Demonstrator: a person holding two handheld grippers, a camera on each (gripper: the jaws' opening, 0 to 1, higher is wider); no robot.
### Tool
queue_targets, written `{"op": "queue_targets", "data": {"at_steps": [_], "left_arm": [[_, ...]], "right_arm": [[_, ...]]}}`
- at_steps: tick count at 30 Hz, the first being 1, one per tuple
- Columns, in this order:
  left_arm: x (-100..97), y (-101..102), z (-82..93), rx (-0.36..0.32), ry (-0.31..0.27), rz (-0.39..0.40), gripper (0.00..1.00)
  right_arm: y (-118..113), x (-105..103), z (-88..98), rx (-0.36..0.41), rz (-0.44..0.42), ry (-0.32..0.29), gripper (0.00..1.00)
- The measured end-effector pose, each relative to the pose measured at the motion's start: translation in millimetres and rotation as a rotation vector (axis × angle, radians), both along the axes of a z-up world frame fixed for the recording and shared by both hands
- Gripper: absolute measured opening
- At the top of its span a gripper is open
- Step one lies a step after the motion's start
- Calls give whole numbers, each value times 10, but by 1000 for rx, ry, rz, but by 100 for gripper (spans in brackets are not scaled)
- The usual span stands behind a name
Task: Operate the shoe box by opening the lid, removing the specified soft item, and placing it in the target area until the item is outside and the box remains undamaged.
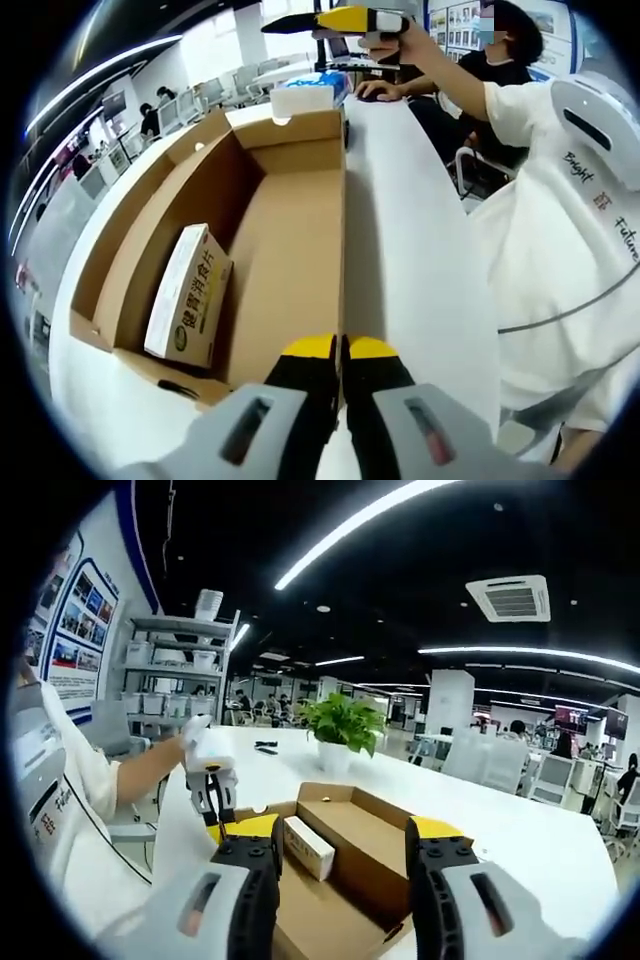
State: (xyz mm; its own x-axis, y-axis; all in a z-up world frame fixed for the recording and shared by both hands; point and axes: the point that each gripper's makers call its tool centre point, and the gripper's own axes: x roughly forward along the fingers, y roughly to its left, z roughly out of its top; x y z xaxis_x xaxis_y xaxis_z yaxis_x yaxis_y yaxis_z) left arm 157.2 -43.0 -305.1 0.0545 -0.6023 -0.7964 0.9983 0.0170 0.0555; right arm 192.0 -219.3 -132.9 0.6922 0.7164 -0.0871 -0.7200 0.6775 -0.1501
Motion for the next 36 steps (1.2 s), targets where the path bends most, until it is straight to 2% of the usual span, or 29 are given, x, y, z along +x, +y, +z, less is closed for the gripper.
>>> {"op": "queue_targets", "data": {"at_steps": [3, 7, 11, 13, 14, 17, 22, 24, 27, 31, 33, 36], "left_arm": [[-1, -1, -1, 3, 1, 1, 1], [3, 1, 2, -2, -3, 1, 1], [1, 1, 1, 0, 3, -1, 1], [3, 1, 1, 0, 4, 0, 1], [2, 1, 2, 0, 5, 0, 1], [1, 0, 3, -1, 5, -1, 1], [0, -1, 5, -2, 12, 7, 1], [-2, -2, 7, -3, 12, 6, 1], [0, -2, 6, -2, 11, 5, 1], [2, -4, 7, -3, 9, 8, 1], [2, -4, 8, -3, 9, 9, 1], [4, -5, 9, -5, 10, 7, 1]], "right_arm": [[37, 49, -10, -28, 5, 17, 50], [81, 112, 22, -37, 13, 19, 50], [148, 186, 8, -82, 10, 9, 49], [209, 226, -12, -91, 28, 29, 47], [248, 243, -49, -98, 39, 60, 46], [305, 309, -75, -122, 54, 66, 40], [394, 352, -35, -142, 65, 56, 43], [423, 359, -72, -190, 67, 48, 43], [472, 356, -130, -218, 79, 51, 43], [489, 425, -255, -243, 59, 62, 34], [502, 450, -356, -262, 67, 77, 36], [497, 480, -413, -287, 69, 75, 38]]}}
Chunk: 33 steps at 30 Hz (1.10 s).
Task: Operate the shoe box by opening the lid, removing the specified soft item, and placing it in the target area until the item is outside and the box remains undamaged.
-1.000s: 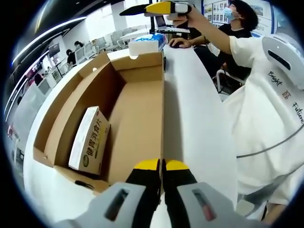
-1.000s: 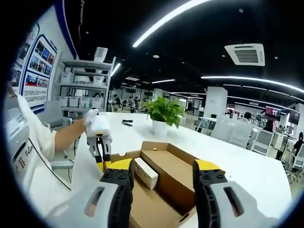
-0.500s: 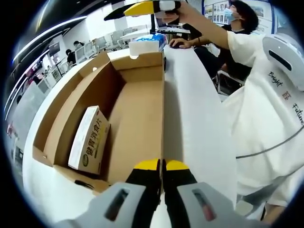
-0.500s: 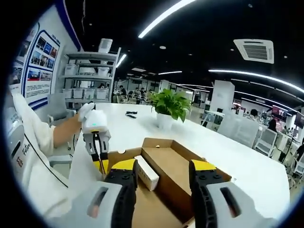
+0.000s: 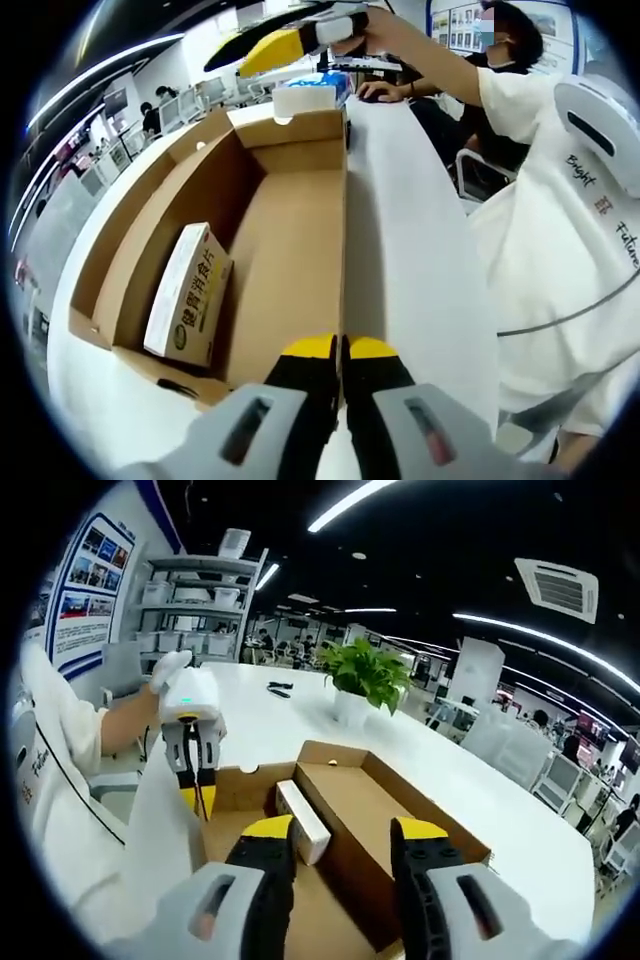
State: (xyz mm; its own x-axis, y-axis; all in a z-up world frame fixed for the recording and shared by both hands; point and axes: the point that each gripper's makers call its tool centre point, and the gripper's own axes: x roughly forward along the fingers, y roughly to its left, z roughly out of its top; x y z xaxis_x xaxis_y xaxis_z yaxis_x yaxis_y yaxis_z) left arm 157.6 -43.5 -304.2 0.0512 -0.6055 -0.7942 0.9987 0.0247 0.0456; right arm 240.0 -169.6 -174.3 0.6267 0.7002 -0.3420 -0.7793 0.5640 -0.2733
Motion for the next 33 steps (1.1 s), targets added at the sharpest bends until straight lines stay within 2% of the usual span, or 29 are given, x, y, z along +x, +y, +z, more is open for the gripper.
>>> {"op": "queue_targets", "data": {"at_steps": [9, 16, 18, 19, 20, 23, 26, 31, 33], "left_arm": [[3, -2, 2, 1, 0, -2, 1], [6, -3, 5, 1, -4, -5, 1], [6, -2, 7, -1, -4, -5, 1], [7, -2, 7, -1, -4, -5, 1], [7, -2, 7, 0, -5, -5, 1], [8, -1, 7, -1, -4, -5, 1], [8, -1, 7, -1, -5, -5, 1], [8, -2, 5, 0, -4, -5, 1], [7, -3, 6, 0, -5, -6, 1]], "right_arm": [[46, 20, 30, 29, 7, 43, 40], [88, 11, 29, 10, 20, 47, 40], [127, 13, 68, 54, 31, 44, 42], [150, 9, 105, 102, 37, 62, 42], [133, 9, 99, 110, 26, 84, 42], [92, 50, 110, 82, 12, 54, 42], [92, 38, 55, 67, 9, 75, 41], [102, 31, -16, 27, 11, 58, 39], [107, 25, -69, 14, 15, 72, 36]]}}
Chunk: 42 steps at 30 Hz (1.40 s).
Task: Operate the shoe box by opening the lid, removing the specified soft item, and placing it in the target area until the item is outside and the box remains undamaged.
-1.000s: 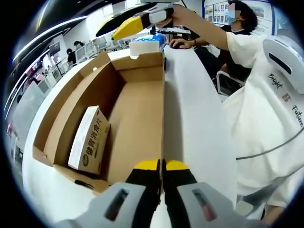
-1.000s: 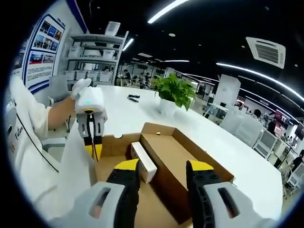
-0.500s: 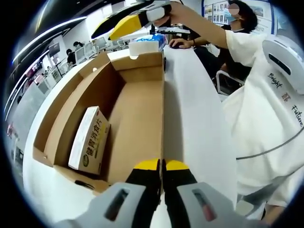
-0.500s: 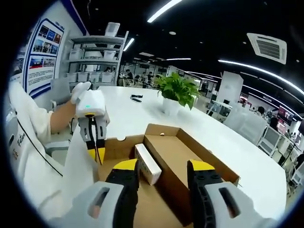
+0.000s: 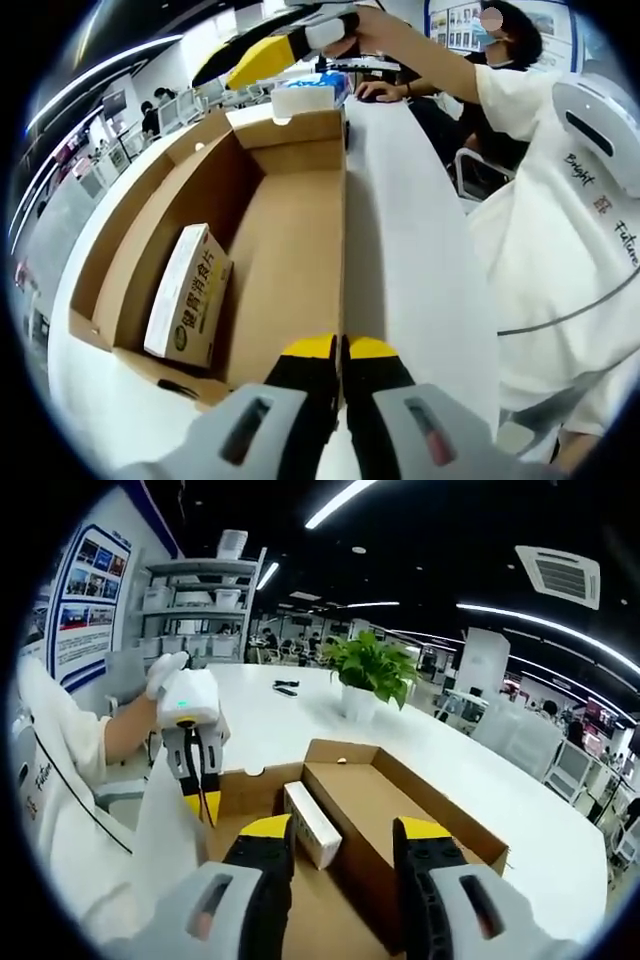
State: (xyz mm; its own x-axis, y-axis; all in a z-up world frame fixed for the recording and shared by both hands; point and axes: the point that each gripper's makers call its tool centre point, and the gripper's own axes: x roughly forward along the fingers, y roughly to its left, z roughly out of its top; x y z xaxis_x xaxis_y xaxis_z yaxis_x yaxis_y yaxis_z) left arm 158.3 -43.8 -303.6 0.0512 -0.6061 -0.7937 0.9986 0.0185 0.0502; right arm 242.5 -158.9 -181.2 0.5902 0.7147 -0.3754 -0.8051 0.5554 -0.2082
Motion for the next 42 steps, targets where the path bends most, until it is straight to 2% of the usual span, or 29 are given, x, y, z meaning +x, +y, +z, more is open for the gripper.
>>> {"op": "queue_targets", "data": {"at_steps": [2, 10, 23, 30, 33, 42], "left_arm": [[-2, 0, 1, 0, 1, -3, 1], [-5, 0, 1, 4, 7, -4, 1], [5, 6, 4, 5, 4, 1, 1], [7, 8, 4, 4, 6, -2, 1], [5, 7, 3, 5, 7, -2, 1], [3, 4, 0, 4, 6, -3, 1]], "right_arm": [[0, 4, -50, -2, -6, 18, 32], [-52, 28, 10, 12, -14, 17, 34], [-88, -14, -1, -4, -16, 12, 35], [-47, 10, -28, -10, -13, 17, 35], [-13, -2, -52, -20, -3, 20, 32], [109, -41, -113, -25, 25, 26, 34]]}}
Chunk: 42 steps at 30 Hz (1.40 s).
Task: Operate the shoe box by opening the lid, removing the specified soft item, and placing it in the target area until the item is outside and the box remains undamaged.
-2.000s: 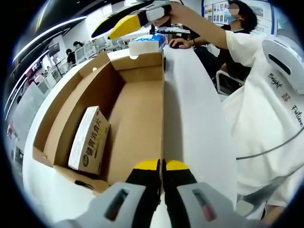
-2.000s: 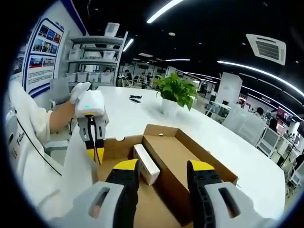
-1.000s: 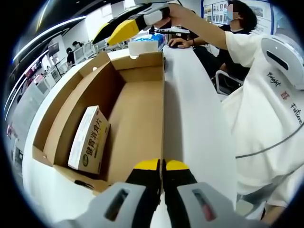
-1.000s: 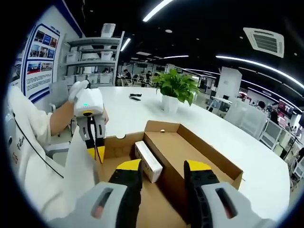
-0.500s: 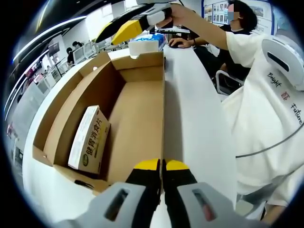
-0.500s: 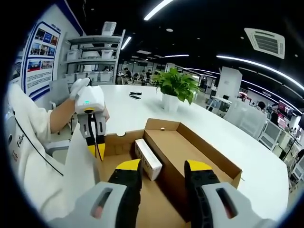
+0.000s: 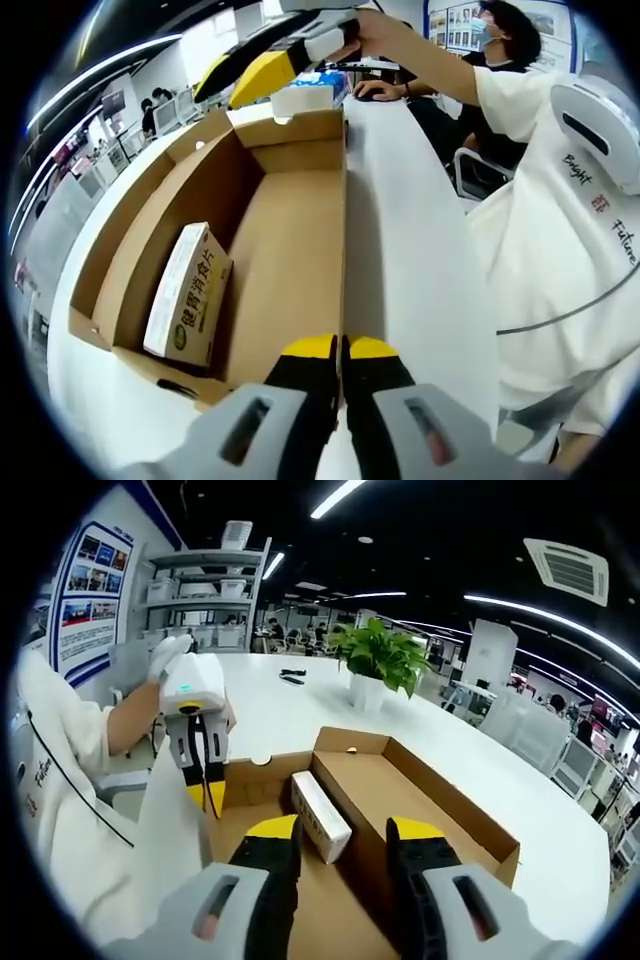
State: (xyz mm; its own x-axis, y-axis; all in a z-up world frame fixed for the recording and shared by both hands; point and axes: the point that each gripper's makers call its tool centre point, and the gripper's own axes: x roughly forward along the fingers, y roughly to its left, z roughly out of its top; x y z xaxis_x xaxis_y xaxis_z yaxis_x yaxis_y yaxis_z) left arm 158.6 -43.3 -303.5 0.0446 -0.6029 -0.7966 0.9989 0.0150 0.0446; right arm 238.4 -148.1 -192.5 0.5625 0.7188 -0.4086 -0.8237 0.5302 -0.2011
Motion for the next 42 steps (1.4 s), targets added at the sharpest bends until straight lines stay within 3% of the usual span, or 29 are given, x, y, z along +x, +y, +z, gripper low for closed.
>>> {"op": "queue_targets", "data": {"at_steps": [16, 42], "left_arm": [[-4, 3, -5, 1, -2, 2, 1], [-14, 3, -7, 0, 0, 0, 1]], "right_arm": [[-39, -8, -57, -16, -7, 4, 34], [85, 16, -96, -31, 28, 17, 34]]}}
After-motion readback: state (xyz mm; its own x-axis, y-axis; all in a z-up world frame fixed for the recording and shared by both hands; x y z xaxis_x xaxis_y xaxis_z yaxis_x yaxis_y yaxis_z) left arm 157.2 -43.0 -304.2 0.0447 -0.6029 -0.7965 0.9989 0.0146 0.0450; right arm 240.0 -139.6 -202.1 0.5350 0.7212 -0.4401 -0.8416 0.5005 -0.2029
